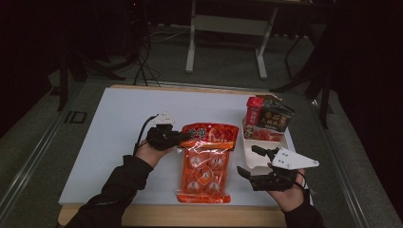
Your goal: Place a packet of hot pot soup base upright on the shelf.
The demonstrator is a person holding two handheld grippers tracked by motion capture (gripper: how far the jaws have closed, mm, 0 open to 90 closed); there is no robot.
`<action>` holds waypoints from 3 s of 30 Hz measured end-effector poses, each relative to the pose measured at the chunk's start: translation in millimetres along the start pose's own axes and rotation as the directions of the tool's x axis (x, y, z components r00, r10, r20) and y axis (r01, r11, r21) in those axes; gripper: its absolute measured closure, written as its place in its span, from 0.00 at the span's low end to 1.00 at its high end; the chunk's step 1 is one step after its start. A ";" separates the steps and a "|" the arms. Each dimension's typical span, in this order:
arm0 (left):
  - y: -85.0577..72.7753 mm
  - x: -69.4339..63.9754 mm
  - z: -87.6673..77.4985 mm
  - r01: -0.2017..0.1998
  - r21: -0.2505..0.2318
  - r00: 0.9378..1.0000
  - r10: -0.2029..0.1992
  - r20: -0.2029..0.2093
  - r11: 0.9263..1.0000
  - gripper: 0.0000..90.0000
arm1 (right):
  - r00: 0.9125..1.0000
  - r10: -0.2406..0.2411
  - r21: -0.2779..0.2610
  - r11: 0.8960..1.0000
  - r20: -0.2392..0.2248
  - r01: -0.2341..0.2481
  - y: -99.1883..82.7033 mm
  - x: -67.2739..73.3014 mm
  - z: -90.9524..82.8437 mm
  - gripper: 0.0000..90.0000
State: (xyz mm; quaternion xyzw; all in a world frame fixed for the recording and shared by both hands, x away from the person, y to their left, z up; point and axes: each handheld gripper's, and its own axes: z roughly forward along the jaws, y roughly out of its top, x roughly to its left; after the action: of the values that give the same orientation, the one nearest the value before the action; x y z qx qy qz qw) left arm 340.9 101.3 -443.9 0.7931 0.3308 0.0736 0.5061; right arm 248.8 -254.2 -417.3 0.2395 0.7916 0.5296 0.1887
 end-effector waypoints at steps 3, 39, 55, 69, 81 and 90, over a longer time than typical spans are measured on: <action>2.3 -6.1 -5.4 -0.012 -0.014 1.000 0.012 0.016 1.000 1.00 | 1.000 0.019 -0.001 1.000 0.016 -0.019 -0.2 -2.9 -1.7 0.19; 4.3 -51.2 -29.4 -0.179 -0.212 0.941 0.230 0.250 0.961 0.99 | 0.988 0.097 0.076 0.993 -0.119 -0.088 -10.1 -17.0 26.2 0.84; 17.6 -49.4 -49.1 -0.143 -0.239 0.940 0.208 0.272 0.960 0.99 | 0.982 0.064 0.078 0.996 -0.179 -0.051 26.5 -5.2 7.1 1.00; 19.6 -48.1 -59.7 -0.091 -0.328 0.944 0.186 0.271 0.940 0.81 | 0.989 -0.020 0.009 1.000 -0.147 0.021 65.3 -8.0 -5.6 1.00; 4.9 -45.2 -63.5 -0.021 -0.332 0.967 0.103 0.233 0.943 0.15 | 0.995 -0.058 -0.041 0.998 -0.087 0.054 89.5 -20.0 -26.1 1.00; -24.1 -39.1 -61.3 0.061 -0.290 0.975 0.006 0.223 0.955 0.01 | 0.998 -0.061 -0.085 0.995 -0.013 0.059 107.9 -37.5 -46.9 1.00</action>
State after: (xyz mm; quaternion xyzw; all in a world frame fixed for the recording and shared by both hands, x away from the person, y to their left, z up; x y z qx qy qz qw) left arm 272.3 130.5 -426.6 0.7072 0.2689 0.0265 0.6534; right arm 272.8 -276.0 -298.1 0.2032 0.7767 0.5586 0.2081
